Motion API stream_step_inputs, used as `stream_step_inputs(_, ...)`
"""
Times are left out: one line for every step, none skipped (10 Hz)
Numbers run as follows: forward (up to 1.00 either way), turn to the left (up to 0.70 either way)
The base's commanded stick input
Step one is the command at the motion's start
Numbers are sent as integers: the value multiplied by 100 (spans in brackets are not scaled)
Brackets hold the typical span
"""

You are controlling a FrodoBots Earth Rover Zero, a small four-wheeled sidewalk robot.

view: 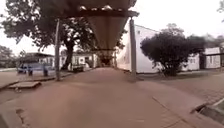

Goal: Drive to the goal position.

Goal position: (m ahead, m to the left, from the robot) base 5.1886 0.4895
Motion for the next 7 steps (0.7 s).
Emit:
stream_step_inputs(70, 0)
stream_step_inputs(70, 0)
stream_step_inputs(70, 0)
stream_step_inputs(70, 0)
stream_step_inputs(70, 0)
stream_step_inputs(70, 0)
stream_step_inputs(70, 7)
